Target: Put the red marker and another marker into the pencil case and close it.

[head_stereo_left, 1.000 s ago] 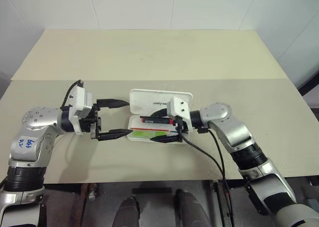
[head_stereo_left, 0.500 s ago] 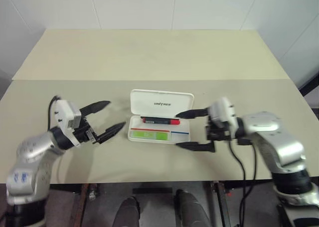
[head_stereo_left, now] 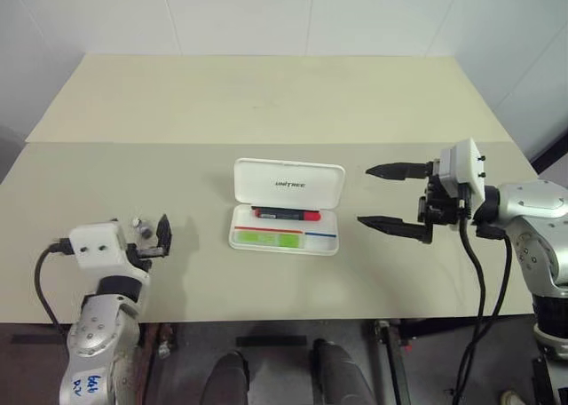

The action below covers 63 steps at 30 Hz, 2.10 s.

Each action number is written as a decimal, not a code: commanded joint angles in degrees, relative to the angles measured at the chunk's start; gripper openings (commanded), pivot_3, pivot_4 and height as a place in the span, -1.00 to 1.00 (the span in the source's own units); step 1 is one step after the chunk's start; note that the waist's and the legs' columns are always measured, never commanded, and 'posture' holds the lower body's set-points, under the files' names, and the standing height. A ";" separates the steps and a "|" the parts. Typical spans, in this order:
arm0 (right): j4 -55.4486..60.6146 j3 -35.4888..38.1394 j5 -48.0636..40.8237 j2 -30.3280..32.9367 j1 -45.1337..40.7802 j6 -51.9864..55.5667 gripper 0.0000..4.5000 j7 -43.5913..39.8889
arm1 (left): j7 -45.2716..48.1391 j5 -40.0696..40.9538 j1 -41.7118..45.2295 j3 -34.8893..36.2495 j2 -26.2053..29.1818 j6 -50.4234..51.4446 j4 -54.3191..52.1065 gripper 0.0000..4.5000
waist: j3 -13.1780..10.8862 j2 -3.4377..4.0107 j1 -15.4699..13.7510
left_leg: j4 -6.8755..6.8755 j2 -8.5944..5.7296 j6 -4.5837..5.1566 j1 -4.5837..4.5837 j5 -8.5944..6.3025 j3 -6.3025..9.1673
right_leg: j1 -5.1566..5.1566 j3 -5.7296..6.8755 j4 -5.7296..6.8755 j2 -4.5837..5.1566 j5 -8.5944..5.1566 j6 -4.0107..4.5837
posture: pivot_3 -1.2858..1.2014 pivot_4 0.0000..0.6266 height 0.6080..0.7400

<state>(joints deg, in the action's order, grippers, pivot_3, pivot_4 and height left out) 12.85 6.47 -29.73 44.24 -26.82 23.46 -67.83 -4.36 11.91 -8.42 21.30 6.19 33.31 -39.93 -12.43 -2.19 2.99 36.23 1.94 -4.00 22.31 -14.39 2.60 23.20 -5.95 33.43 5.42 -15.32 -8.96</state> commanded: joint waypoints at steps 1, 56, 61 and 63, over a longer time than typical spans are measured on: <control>0.94 -0.34 -0.68 -0.39 -2.18 -0.98 0.98 0.53 | -3.42 -1.72 0.25 1.08 -0.67 2.93 -1.15 1.00 | 0.00 0.00 0.00 | 0.00 0.00 0.00 0.00 0.00 0.00 | 0.00 0.00 -0.01 0.01 0.00 0.00 | 0.03 -0.52 1.00; 2.71 3.42 -1.75 1.68 3.16 -3.24 1.00 6.79 | 36.58 11.54 27.71 -6.03 18.82 -21.48 23.79 -0.87 | -0.01 -0.06 -1.62 | -0.15 -0.02 -0.07 0.14 0.00 0.02 | 0.17 0.05 0.05 0.00 0.03 -0.02 | 0.03 -0.52 1.00; 4.80 5.77 -2.19 2.46 6.31 -2.86 1.00 7.94 | 51.45 15.87 30.47 -12.46 23.89 -21.02 24.43 -0.87 | -0.01 -0.05 -1.36 | -0.18 -0.04 -0.05 0.14 -0.02 -0.01 | 0.11 0.04 -0.08 0.04 0.04 0.00 | 0.03 -0.52 1.00; 5.74 6.52 -2.22 2.58 7.53 -2.74 1.00 8.55 | 55.10 16.08 31.48 -14.24 24.84 -21.90 25.21 -0.87 | -0.01 -0.04 -1.19 | -0.25 -0.03 -0.05 0.13 -0.02 -0.01 | 0.19 0.04 0.02 0.03 0.05 -0.03 | 0.03 -0.52 1.00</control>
<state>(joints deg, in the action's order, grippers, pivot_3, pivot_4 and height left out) 16.03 10.43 -31.46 45.86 -19.43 21.26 -60.04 47.79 26.76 21.87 7.46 30.04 13.07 -14.51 -12.45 -2.24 1.80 35.94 1.94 -4.05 22.43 -14.42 2.59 23.42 -5.90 33.49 5.42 -15.25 -9.04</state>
